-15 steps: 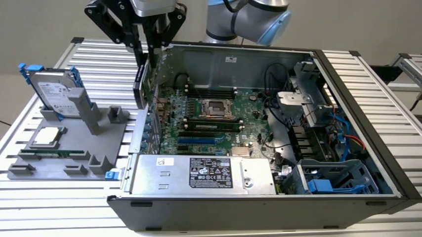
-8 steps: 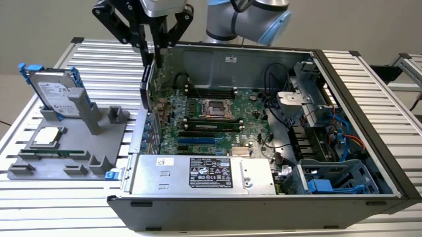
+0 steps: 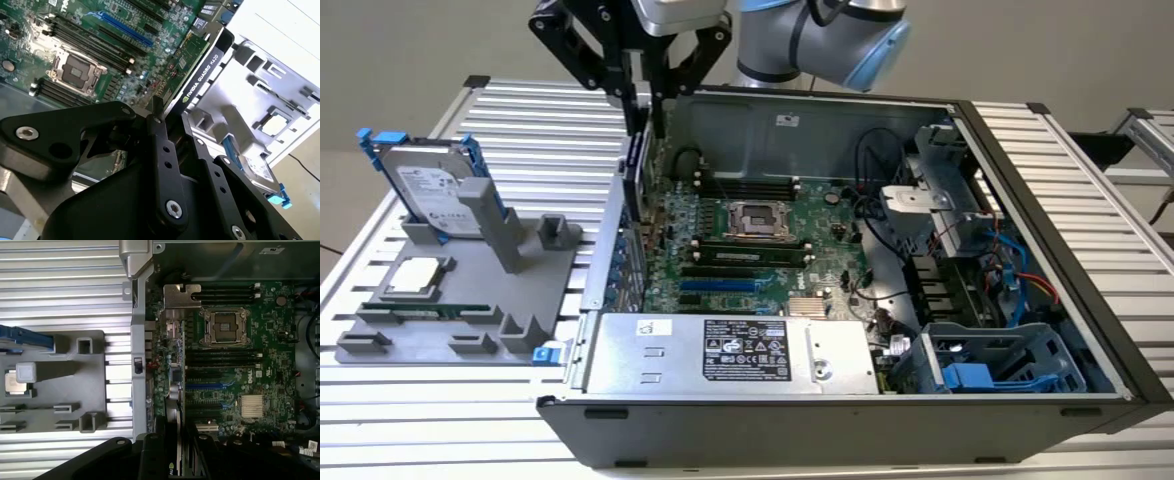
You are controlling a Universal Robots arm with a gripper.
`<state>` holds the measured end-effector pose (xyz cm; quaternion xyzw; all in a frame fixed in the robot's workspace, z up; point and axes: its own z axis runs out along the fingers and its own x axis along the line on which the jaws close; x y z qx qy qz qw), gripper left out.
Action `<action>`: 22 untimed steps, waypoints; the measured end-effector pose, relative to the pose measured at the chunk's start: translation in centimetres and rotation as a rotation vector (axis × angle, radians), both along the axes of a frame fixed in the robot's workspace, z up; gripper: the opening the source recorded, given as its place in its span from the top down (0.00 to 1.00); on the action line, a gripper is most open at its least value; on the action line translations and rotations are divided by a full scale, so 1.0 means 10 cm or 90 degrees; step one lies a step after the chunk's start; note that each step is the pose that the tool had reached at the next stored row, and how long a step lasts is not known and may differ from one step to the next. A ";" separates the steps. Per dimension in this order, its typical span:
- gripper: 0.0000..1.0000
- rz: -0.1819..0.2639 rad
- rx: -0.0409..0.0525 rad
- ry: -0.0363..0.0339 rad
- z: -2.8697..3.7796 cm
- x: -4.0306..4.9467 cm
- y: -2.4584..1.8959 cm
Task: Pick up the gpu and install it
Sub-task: 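Pick up the gpu and move the gpu toward the slot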
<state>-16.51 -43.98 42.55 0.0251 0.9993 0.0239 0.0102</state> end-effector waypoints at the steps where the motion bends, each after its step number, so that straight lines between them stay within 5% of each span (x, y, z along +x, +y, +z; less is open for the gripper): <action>1: 1.00 0.000 0.0000 0.0000 0.000 0.017 0.000; 22: 1.00 0.000 0.0000 0.0000 0.000 0.367 0.000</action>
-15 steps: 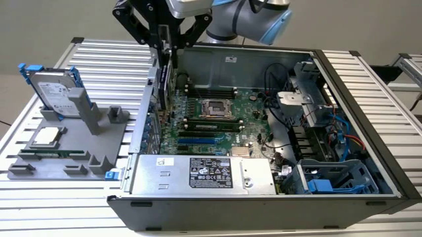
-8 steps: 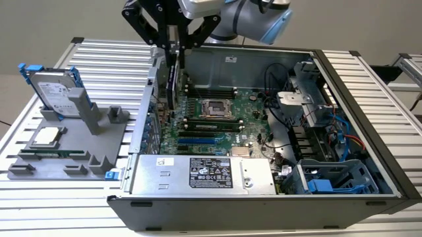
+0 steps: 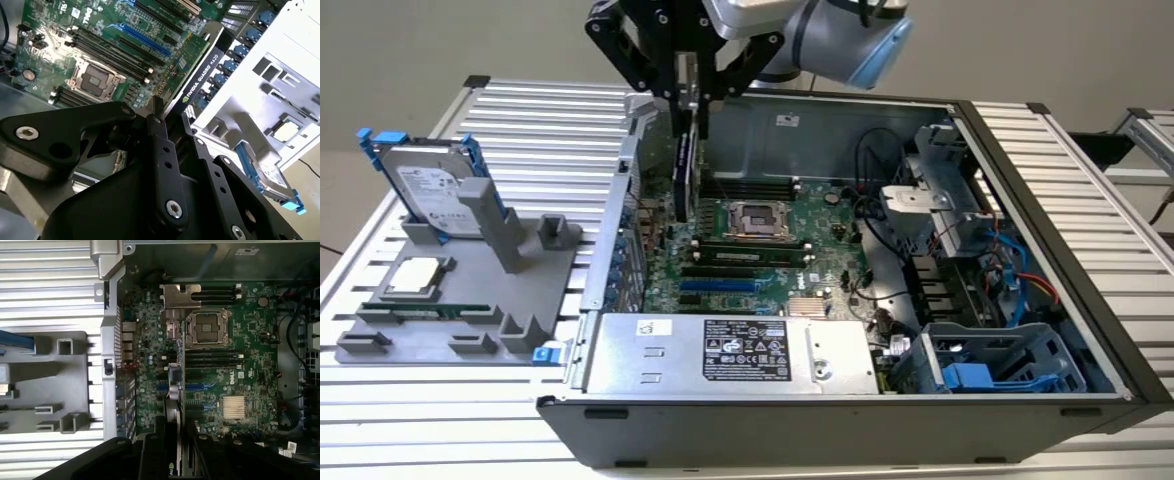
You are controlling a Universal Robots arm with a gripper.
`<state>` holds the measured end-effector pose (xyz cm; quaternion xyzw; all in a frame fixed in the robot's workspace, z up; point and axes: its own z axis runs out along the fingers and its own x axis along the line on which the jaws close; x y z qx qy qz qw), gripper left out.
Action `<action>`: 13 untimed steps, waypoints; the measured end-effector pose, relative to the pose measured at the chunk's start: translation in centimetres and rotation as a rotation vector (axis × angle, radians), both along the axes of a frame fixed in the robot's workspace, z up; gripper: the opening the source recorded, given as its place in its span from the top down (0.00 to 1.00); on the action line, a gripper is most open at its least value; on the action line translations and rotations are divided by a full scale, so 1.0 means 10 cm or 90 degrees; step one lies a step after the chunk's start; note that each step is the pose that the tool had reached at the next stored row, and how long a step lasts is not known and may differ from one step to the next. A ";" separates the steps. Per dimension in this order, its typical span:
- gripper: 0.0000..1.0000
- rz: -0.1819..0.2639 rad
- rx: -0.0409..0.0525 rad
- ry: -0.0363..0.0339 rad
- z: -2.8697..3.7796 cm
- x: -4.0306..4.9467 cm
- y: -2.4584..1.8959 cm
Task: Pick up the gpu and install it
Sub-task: 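Pick up the gpu and move the gpu toward the slot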
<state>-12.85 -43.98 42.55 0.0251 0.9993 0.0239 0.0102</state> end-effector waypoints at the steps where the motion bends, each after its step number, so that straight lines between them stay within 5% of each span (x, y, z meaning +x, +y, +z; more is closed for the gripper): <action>1: 1.00 0.000 0.0000 0.0000 0.000 0.015 0.000; 13: 1.00 0.000 0.0000 0.0000 0.000 0.170 0.000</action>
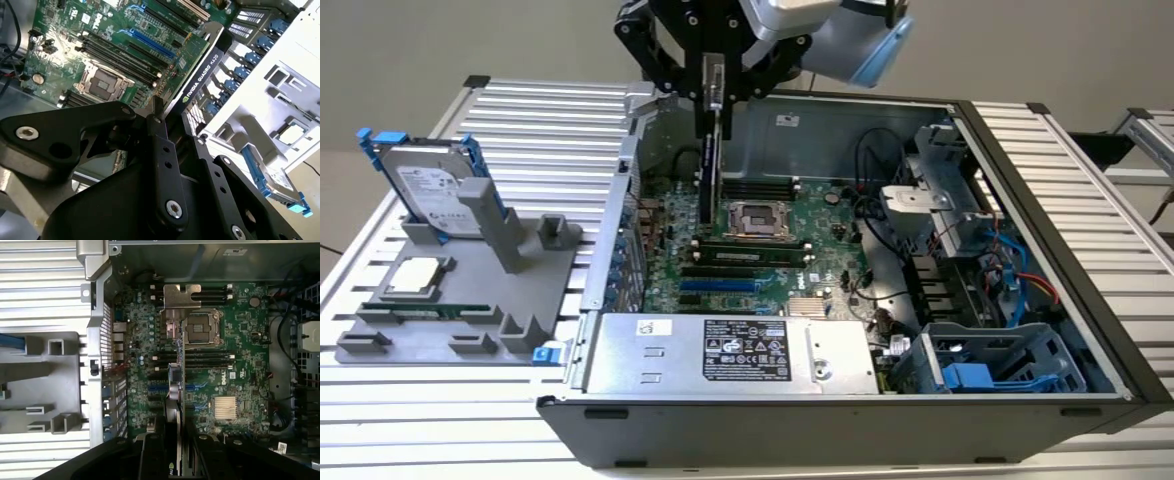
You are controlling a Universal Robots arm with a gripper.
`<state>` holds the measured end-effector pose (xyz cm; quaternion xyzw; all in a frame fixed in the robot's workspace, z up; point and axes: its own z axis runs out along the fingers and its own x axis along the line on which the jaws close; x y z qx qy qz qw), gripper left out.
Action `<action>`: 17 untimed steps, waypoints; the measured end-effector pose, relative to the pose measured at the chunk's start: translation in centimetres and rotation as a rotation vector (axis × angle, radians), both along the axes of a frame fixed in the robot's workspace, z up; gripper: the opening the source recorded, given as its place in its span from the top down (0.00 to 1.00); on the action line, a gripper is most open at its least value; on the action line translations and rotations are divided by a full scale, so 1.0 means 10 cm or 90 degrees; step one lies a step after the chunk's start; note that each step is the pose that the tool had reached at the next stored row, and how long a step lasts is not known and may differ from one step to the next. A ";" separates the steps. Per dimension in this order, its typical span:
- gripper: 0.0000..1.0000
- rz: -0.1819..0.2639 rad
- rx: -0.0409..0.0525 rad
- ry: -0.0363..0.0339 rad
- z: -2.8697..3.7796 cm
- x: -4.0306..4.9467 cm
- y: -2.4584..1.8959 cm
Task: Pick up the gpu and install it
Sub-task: 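Pick up the gpu and move the gpu toward the slot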
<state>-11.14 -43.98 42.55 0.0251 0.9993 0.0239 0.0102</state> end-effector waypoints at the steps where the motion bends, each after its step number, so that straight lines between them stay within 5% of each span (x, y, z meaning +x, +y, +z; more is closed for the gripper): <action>1: 1.00 0.000 0.0000 0.0000 0.000 0.015 0.000; 17: 1.00 0.000 0.0000 0.0000 0.000 0.335 0.000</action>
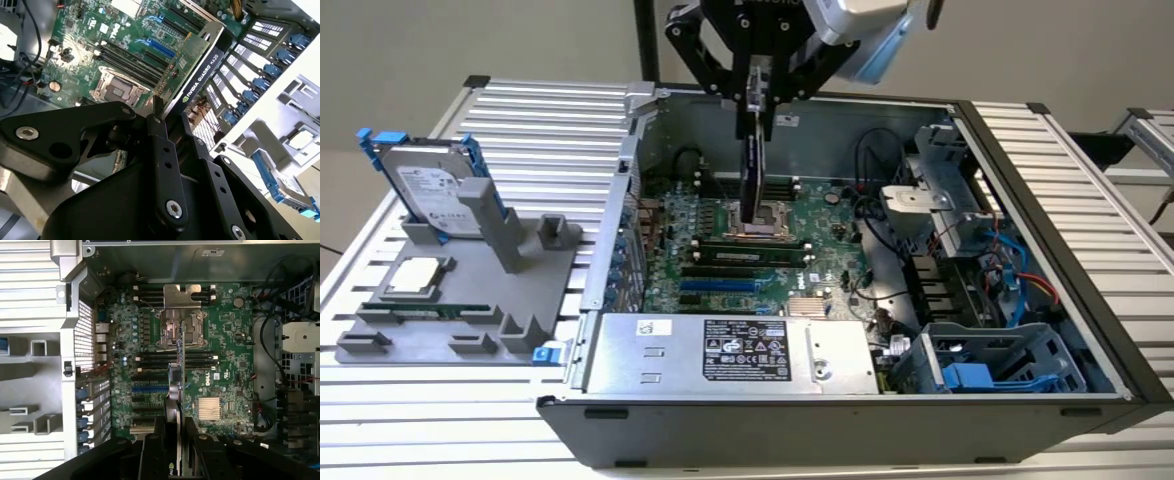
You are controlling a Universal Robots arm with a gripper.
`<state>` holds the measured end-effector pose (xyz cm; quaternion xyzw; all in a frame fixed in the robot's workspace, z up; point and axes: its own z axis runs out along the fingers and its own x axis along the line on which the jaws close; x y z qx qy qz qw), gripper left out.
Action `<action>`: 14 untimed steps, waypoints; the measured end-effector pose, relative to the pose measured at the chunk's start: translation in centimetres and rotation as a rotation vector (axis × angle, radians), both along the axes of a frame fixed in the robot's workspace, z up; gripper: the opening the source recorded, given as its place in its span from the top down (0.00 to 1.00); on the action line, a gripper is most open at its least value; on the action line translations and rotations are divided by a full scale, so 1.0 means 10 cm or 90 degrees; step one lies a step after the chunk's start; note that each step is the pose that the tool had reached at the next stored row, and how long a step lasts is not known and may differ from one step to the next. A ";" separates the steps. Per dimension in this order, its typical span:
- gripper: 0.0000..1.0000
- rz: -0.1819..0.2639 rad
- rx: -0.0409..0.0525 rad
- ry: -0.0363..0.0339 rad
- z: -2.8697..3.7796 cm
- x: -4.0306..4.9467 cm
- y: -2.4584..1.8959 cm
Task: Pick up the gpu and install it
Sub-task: 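Pick up the gpu and move the gpu toward the slot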
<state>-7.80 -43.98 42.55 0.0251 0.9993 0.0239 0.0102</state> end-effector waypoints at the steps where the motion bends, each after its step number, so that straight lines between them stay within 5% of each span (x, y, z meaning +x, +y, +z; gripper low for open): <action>1: 1.00 0.000 0.0000 0.0000 0.000 0.022 0.000; 8: 1.00 0.000 -0.0001 0.0000 0.001 0.164 0.000; 14: 1.00 0.000 -0.0002 0.0000 0.000 0.171 0.000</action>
